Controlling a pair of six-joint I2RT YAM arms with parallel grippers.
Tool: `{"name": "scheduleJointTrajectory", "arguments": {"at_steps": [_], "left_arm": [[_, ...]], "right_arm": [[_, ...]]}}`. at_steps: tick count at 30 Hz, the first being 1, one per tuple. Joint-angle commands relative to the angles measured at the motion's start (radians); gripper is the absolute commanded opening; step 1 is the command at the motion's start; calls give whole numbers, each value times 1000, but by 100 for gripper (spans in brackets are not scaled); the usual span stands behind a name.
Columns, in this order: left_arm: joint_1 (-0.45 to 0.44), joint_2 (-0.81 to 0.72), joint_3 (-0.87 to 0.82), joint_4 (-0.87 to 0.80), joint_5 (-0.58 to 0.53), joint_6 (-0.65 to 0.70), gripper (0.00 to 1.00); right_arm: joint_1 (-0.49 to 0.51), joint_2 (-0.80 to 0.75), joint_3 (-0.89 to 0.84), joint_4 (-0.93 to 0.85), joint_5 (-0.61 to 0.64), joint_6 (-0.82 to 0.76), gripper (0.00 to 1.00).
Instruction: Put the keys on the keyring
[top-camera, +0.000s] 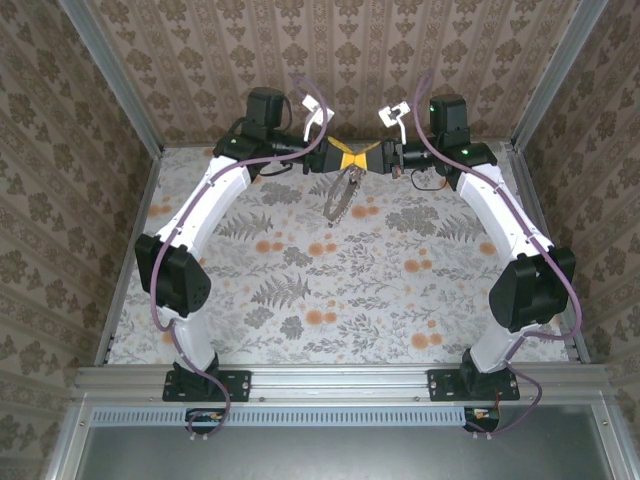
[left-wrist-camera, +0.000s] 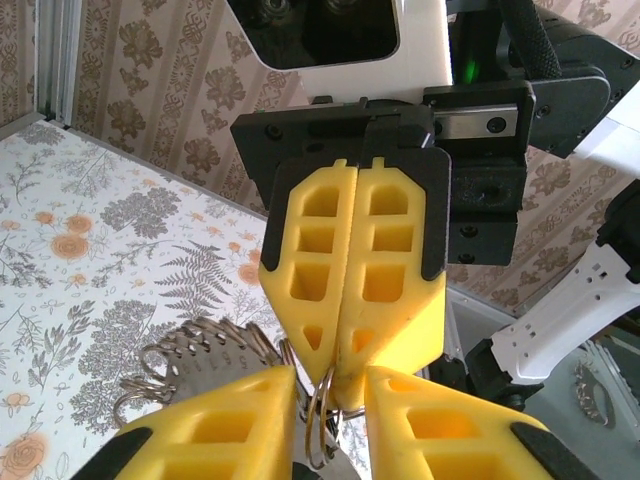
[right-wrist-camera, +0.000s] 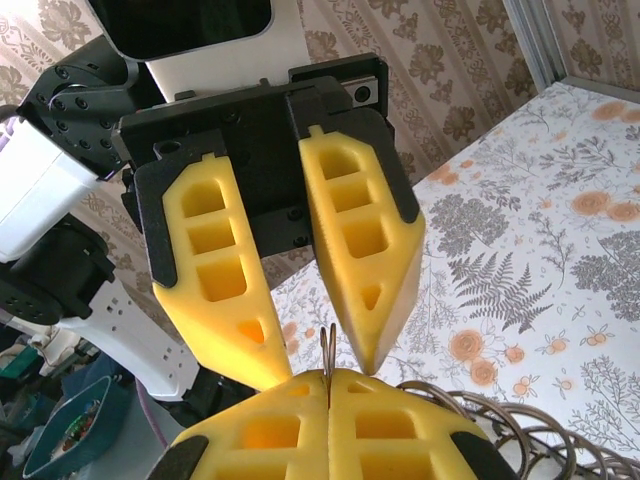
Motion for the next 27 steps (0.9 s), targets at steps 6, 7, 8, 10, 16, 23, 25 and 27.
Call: {"name": "scheduleJointTrajectory", "arguments": {"at_steps": [6, 7, 8, 10, 16, 23, 25, 27], "left_arm": [[7, -3, -11, 52, 29, -7, 10], [7, -4, -12, 55, 31, -8, 7], [7, -4, -14, 55, 32, -8, 5], [7, -5, -18, 62, 39, -10, 0], [7, -15, -51, 103, 43, -30, 0], [27, -42, -167, 378, -21, -272, 0], [42, -59, -211, 466, -42, -343, 0], [56, -71, -236, 512, -61, -380, 0]], "right_arm": [[4, -3, -7, 24, -9, -16, 0], [4, -4, -7, 24, -9, -16, 0], [5, -4, -7, 25, -9, -16, 0], [5, -3, -7, 24, -8, -16, 0], [4, -1, -8, 34, -6, -8, 0], [-26, -56, -130, 342, 30, 223, 38], [-37, -84, -181, 433, 56, 288, 42], [-48, -104, -225, 494, 85, 325, 43]]}}
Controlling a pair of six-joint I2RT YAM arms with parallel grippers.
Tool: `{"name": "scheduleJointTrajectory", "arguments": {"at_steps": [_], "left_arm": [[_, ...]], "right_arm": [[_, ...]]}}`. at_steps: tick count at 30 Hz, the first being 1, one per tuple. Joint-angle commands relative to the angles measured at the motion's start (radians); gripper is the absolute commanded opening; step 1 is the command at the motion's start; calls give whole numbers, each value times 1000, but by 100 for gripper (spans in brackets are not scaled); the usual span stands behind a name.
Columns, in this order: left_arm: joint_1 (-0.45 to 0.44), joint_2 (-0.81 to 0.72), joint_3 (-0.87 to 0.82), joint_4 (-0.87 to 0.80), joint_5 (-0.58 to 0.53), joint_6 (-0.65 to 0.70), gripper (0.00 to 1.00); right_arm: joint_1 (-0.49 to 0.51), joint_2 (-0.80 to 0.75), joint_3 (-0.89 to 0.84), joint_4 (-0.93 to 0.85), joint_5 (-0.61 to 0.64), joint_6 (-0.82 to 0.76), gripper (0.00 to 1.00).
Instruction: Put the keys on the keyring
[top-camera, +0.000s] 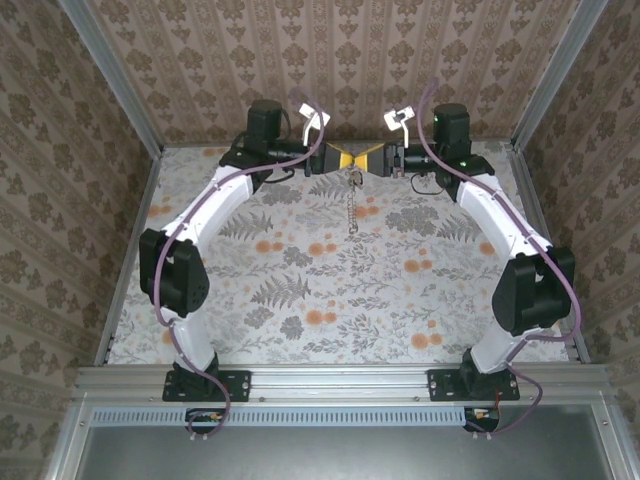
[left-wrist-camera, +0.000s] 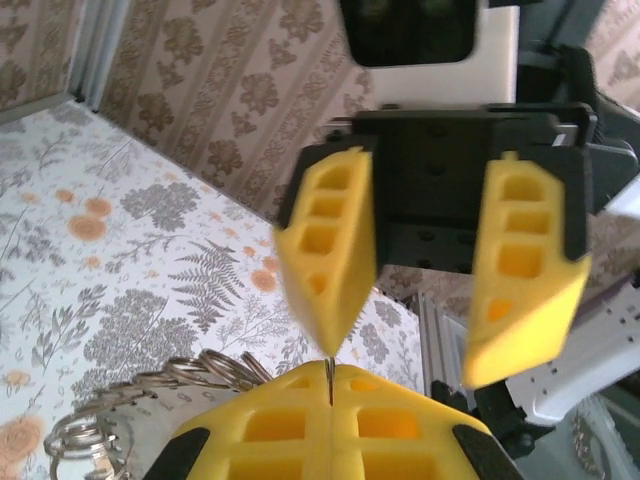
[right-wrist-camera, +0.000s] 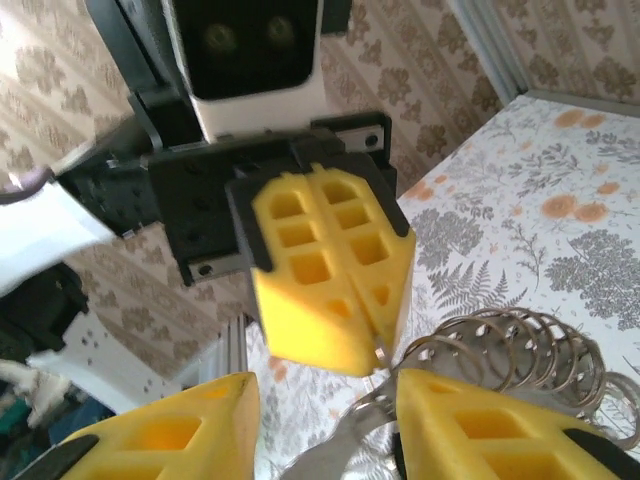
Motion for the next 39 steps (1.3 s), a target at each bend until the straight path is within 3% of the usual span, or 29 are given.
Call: {"name": "scheduleJointTrajectory", "arguments": {"at_steps": [1, 9, 16, 23, 39], "left_arm": [[27, -69, -37, 209, -36, -154, 0], [31, -71, -116, 479, -37, -401, 0], [30, -65, -146, 629, -30, -537, 0], [25, -48, -142, 686, -25, -602, 0], [18, -38, -137, 681, -21, -609, 0]], "right_arm": [[-22, -78, -69, 230, 59, 141, 43], [-40, -104, -262, 508, 197, 297, 45], [-36, -69, -324, 693, 150, 406, 52], [-8, -42, -307, 712, 101, 405, 62], [37, 18, -207, 611, 120, 337, 64]]}}
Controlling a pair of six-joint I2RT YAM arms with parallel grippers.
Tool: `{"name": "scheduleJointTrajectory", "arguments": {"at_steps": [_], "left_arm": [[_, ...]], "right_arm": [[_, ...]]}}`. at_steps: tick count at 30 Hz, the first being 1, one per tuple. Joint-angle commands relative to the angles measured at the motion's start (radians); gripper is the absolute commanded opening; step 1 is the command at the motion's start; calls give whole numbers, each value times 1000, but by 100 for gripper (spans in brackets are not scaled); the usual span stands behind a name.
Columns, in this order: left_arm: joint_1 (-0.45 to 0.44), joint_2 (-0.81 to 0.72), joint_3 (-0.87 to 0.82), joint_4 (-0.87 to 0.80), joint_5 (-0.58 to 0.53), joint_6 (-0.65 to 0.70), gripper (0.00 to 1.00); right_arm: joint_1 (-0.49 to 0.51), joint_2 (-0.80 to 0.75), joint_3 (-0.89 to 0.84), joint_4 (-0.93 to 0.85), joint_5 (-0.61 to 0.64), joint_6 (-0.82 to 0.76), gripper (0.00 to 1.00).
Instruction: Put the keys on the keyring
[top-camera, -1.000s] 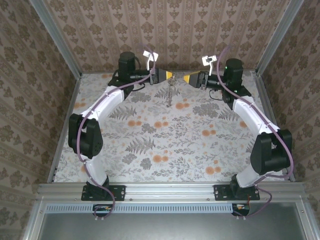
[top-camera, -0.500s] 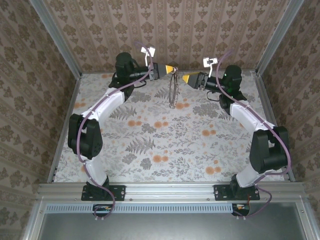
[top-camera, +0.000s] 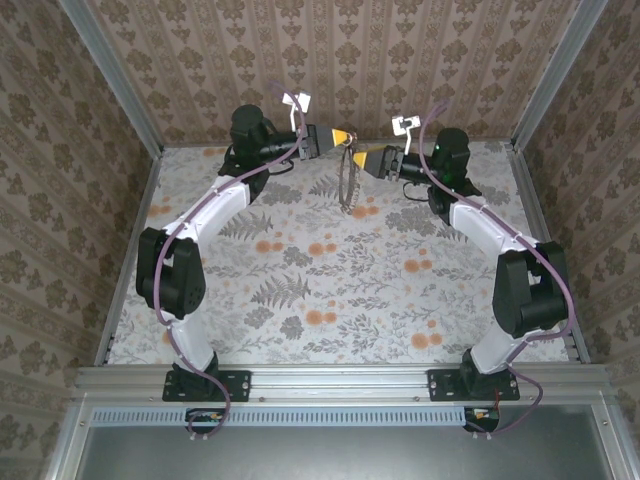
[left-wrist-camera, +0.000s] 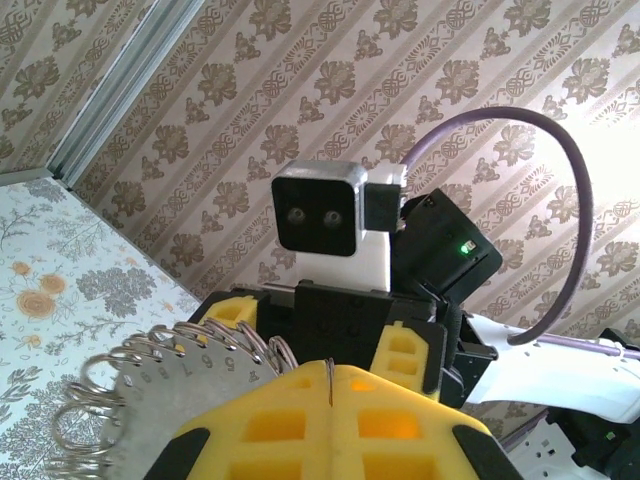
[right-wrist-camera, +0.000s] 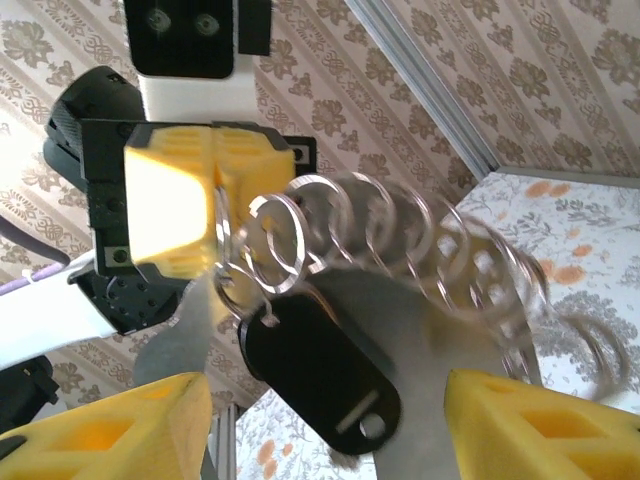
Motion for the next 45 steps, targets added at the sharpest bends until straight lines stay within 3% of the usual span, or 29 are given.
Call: {"name": "scheduleJointTrajectory", "arguments": {"at_steps": [1, 15, 17, 22, 28, 45], "left_arm": [[-6, -15, 9, 55, 16, -15, 0], [-8, -10, 10, 74, 15, -32, 0], [-10, -11, 8, 74, 12, -32, 0], [-5, -17, -6, 74, -8, -28, 0], [2, -26, -26, 95, -46, -32, 0], [5, -26, -80, 198, -84, -89, 0]], "right_arm": [[13, 22, 53, -26, -12, -35, 64], [50, 33, 91, -120, -5, -103, 60], [50, 36, 94, -122, -2, -102, 54], [51, 24, 78, -127, -6, -103, 23], [60, -21, 47, -179, -7, -146, 0], [120, -7, 88, -256, 24, -190, 0]]}}
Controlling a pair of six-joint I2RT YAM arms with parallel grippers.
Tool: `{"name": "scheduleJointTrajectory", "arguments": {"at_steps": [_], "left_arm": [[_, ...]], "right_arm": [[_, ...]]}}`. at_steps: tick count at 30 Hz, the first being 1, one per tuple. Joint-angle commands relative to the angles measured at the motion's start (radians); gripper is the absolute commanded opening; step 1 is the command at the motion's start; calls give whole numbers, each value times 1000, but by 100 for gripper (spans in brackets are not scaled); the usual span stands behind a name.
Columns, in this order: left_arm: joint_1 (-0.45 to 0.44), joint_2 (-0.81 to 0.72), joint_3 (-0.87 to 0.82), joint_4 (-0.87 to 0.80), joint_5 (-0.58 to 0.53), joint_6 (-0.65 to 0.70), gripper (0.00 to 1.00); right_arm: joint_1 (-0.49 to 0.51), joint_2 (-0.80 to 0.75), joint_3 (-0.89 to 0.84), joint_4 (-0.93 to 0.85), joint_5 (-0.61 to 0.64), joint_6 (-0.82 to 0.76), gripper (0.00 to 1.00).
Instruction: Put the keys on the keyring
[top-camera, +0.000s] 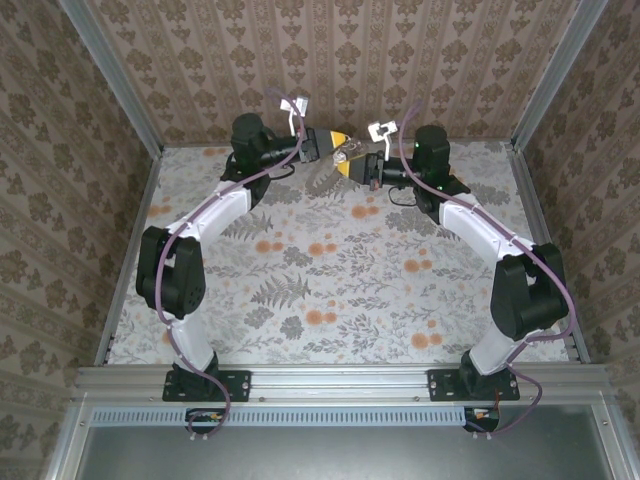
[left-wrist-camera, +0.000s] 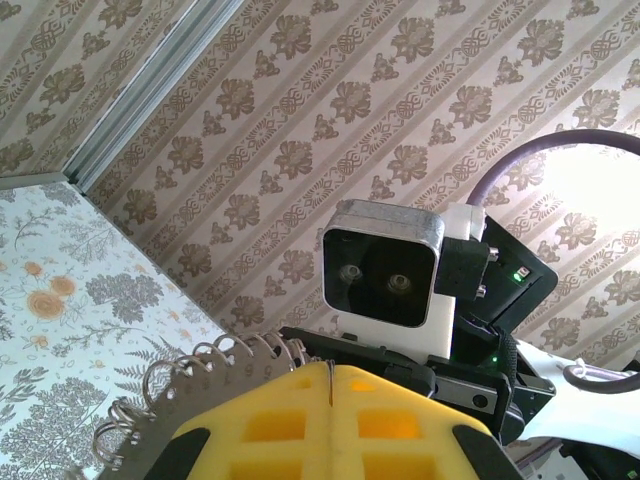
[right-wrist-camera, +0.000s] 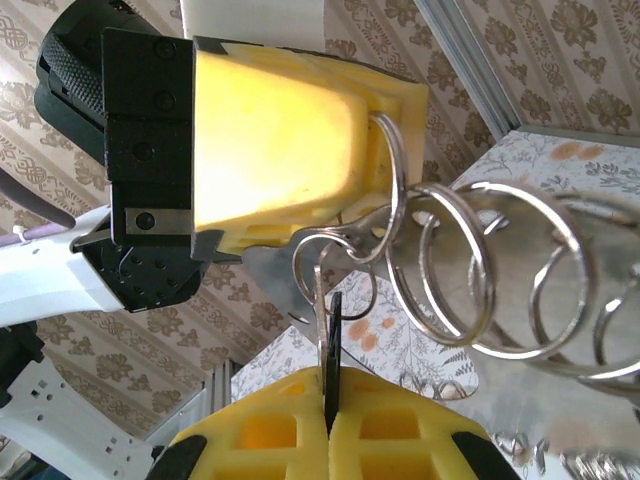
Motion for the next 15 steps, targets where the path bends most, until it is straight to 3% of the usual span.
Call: {"name": "scheduleJointTrajectory", "arguments": {"at_steps": [1, 4, 5, 7, 9, 15], "left_arm": [[4, -30, -9, 85, -30, -18, 0], [4, -35, -17, 86, -38, -13, 0], [4, -38, -19, 86, -40, -13, 0], [4, -40, -20, 85, -41, -12, 0], [4, -38, -20, 86, -44, -11, 0], [1, -31, -18, 86, -37, -2, 0]], "right_arm": [[19, -1, 22, -31, -4, -20, 0], [11, -13, 11, -51, 14, -26, 2], [6, -20, -1, -48, 20, -21, 9], [-14, -44, -35, -34, 44, -2, 32], [-35, -69, -73, -7, 55, 26, 42], [-69, -158, -155, 15, 114, 61, 47]]}}
